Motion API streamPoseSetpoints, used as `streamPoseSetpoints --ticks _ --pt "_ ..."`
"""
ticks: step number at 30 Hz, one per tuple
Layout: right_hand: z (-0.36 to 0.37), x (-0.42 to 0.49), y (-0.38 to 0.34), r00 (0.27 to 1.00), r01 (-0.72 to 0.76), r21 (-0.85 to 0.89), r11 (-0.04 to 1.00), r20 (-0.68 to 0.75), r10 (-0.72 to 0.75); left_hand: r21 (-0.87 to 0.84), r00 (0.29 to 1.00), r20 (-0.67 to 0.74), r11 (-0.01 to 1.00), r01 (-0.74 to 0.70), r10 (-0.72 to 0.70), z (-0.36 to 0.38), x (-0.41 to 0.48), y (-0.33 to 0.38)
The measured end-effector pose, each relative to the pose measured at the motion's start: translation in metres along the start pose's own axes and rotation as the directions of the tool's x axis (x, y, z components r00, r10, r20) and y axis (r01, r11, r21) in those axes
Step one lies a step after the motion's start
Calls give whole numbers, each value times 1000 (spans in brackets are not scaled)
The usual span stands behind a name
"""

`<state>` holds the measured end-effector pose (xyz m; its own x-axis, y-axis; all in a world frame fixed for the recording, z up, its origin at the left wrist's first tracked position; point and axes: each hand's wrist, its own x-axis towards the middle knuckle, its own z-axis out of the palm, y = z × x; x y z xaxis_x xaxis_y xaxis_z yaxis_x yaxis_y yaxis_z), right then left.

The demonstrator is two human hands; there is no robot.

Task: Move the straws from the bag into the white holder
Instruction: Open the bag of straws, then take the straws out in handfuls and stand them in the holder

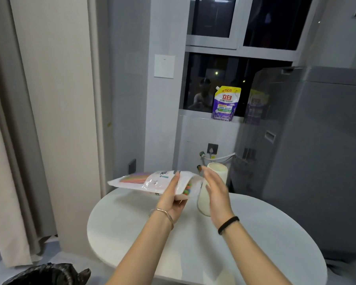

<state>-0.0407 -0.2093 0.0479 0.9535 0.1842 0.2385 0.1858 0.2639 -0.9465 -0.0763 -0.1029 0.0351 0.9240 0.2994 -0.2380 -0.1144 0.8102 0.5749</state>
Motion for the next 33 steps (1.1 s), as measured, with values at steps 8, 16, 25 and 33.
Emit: streamPoseSetpoints --ticks 8,16,25,33 --pt "-11 -11 63 810 -506 650 568 131 571 540 861 -51 739 -402 506 -31 14 -54" --pt "-24 0 78 808 -489 758 431 209 550 571 884 150 691 -442 442 -31 17 -64" --pt "-29 -2 80 919 -317 159 935 -193 345 181 974 -119 969 -169 192 -35 10 -64" --pt "-44 -1 69 999 -43 -280 959 -20 39 -42 992 -116 998 -47 42 -35 8 -60"
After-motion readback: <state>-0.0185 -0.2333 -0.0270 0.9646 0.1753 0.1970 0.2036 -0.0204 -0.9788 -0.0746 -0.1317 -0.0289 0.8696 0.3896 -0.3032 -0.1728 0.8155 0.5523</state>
